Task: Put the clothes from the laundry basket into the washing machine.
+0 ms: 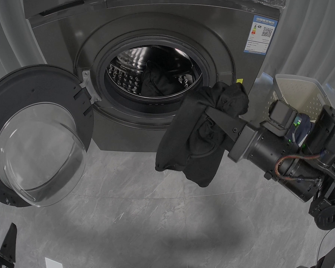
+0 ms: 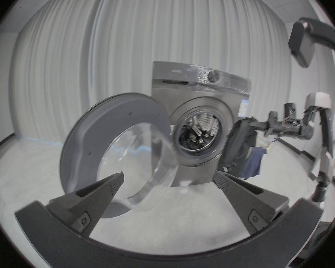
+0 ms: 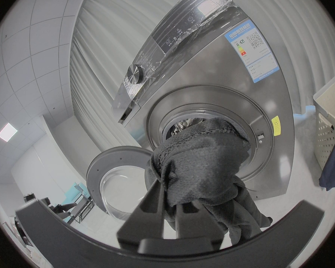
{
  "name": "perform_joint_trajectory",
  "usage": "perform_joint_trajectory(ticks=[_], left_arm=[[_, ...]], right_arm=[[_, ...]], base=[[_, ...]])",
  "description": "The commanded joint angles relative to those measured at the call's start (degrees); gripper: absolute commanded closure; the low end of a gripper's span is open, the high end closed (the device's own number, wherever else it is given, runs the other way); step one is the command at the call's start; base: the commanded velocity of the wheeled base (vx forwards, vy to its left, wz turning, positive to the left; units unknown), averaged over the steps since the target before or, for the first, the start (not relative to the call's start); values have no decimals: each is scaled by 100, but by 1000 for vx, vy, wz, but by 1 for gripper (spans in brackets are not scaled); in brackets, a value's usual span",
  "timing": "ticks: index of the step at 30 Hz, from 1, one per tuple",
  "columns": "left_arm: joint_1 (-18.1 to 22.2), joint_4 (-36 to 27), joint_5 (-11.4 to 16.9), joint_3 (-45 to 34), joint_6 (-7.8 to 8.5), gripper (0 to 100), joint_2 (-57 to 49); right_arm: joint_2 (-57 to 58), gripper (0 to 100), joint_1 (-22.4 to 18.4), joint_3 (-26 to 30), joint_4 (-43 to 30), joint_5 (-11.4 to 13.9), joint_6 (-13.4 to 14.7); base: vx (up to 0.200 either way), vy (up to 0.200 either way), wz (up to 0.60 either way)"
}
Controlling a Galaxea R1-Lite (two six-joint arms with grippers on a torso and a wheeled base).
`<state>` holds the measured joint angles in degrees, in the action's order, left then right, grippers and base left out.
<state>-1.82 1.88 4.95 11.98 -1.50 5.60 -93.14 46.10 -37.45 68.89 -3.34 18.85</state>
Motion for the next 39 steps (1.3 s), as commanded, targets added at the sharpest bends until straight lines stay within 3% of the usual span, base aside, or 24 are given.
perform_joint_trajectory(ticks=[1, 2, 4, 8, 10, 18, 29, 39], left_arm=[[-618, 331, 1184, 911, -114, 0, 2394], [-671, 885, 1386, 885, -105, 0, 3000], [-803, 1579, 1535, 850, -70, 0, 3782], [-1356, 2704, 1491, 814, -52, 0, 4942], [-1506, 2976, 1421, 823, -61, 0, 5303], [-1796, 3275, 1377, 1166, -79, 0, 6586], [-2279, 3469, 1052, 2203, -79, 0, 7860], [-2358, 3574, 1052, 3020, -123, 0, 8599]], right_arm=[[-688, 100, 65, -852, 169, -343, -4], [-706, 100, 57, -922, 186, -316, -4], [-706, 100, 48, -1089, 107, -264, 23], [-759, 100, 57, -1397, 28, -158, 31], [-811, 100, 57, -1555, -104, -158, 40], [-1057, 100, 188, -2126, -297, -255, 260], [-1075, 100, 224, -2003, -253, -281, 260], [-1022, 100, 232, -1827, -227, -281, 251]], base=[[0, 0, 0], [0, 0, 0], [0, 0, 0], [0, 0, 0], [0, 0, 0], [0, 0, 0], [0, 0, 0], [0, 0, 0]])
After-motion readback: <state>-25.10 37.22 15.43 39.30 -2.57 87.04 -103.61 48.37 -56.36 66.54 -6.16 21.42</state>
